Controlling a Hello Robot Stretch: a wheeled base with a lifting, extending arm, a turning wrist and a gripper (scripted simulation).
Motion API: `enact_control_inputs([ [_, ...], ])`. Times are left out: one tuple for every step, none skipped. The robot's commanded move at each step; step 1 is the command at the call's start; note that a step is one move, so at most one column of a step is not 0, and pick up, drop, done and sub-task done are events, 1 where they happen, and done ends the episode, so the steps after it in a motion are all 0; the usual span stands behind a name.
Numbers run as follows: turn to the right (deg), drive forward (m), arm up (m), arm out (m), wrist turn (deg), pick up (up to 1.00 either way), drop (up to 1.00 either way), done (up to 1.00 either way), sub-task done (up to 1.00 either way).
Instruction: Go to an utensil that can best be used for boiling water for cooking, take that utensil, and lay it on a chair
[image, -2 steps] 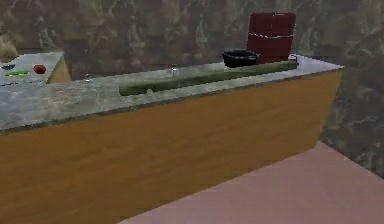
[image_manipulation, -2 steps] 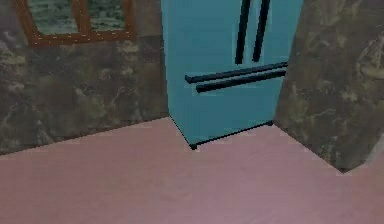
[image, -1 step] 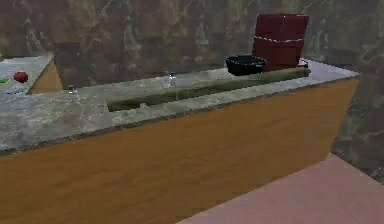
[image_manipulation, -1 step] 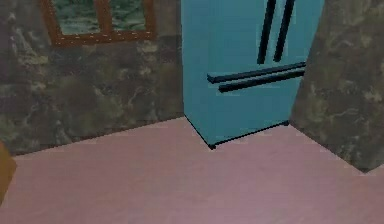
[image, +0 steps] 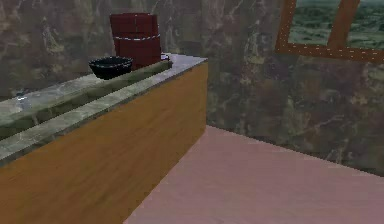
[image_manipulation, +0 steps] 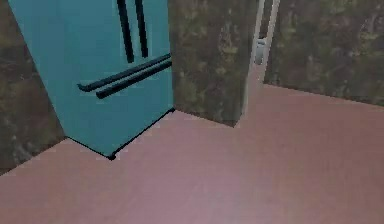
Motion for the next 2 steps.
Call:
enact_control_inputs([
  [0.0,0.55,0.0,0.0,0.0,0.0,0.0,0.0,0.0],
  [-45.0,0.0,0.0,0.0,0.0,0.0,0.0,0.0,0.0],
])
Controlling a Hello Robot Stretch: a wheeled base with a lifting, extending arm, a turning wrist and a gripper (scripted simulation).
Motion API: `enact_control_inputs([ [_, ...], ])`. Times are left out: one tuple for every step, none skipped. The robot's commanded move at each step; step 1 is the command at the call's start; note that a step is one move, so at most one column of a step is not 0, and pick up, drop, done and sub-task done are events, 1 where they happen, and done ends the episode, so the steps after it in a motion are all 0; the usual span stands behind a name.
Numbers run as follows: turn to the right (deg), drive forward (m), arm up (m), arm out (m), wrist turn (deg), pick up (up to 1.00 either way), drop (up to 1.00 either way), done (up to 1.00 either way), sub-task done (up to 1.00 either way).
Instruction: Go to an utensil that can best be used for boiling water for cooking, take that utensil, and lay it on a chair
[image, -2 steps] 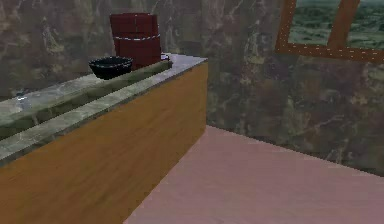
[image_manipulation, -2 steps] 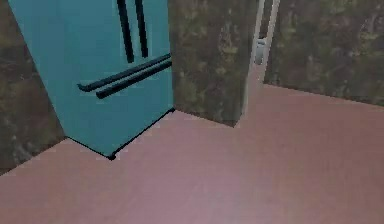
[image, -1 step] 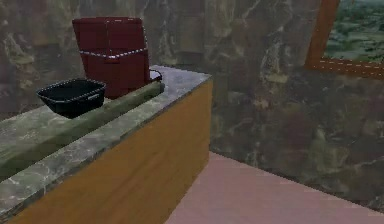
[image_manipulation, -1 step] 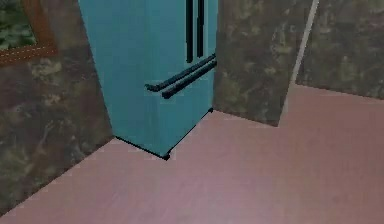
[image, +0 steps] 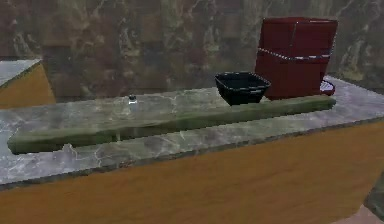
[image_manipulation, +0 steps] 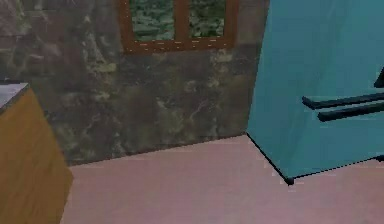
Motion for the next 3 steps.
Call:
enact_control_inputs([
  [-45.0,0.0,0.0,0.0,0.0,0.0,0.0,0.0,0.0],
  [-27.0,0.0,0.0,0.0,0.0,0.0,0.0,0.0,0.0],
  [45.0,0.0,0.0,0.0,0.0,0.0,0.0,0.0,0.0],
])
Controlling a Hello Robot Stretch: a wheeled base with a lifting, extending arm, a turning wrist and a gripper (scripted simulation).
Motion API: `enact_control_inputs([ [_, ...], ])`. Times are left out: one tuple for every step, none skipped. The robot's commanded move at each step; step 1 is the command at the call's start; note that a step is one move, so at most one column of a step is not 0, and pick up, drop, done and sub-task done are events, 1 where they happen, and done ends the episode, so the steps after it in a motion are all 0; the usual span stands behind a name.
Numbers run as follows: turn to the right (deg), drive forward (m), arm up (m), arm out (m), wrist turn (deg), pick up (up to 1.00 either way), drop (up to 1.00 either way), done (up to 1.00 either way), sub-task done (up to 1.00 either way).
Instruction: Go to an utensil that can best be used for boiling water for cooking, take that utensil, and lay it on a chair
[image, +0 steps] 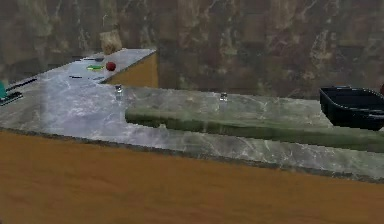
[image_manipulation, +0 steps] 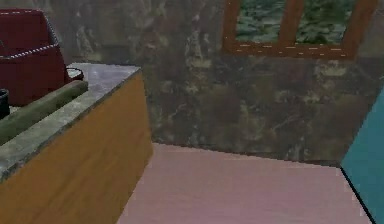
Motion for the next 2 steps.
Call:
enact_control_inputs([
  [45.0,0.0,0.0,0.0,0.0,0.0,0.0,0.0,0.0],
  [3.0,0.0,0.0,0.0,0.0,0.0,0.0,0.0,0.0],
])
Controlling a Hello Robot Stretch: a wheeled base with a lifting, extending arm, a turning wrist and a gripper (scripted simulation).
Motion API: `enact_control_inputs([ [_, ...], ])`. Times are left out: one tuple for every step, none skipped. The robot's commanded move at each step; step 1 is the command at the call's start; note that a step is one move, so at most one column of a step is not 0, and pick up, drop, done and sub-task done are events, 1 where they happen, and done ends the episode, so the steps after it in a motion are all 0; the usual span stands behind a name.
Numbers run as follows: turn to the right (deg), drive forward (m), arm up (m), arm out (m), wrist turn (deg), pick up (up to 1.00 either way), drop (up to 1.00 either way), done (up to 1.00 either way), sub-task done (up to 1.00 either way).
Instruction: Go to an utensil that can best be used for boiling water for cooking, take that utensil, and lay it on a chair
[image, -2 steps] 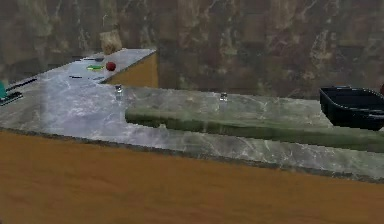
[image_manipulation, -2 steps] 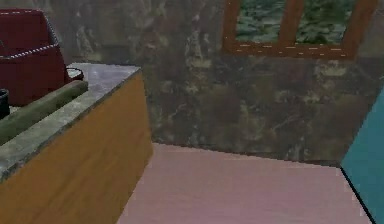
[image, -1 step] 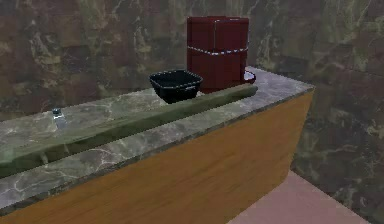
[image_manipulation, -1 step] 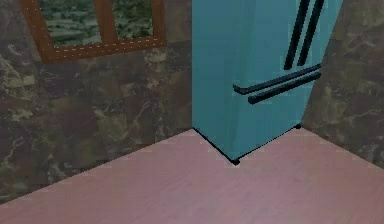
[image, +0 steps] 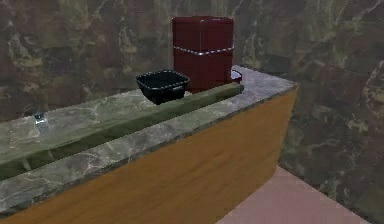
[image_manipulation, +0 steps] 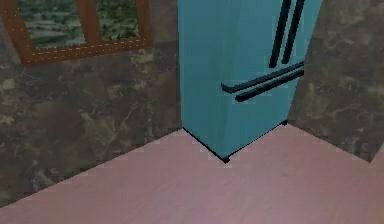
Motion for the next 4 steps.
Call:
enact_control_inputs([
  [0.0,0.5,0.0,0.0,0.0,0.0,0.0,0.0,0.0],
  [-45.0,0.0,0.0,0.0,0.0,0.0,0.0,0.0,0.0],
  [-45.0,0.0,0.0,0.0,0.0,0.0,0.0,0.0,0.0],
  [-12.0,0.0,0.0,0.0,0.0,0.0,0.0,0.0,0.0],
])
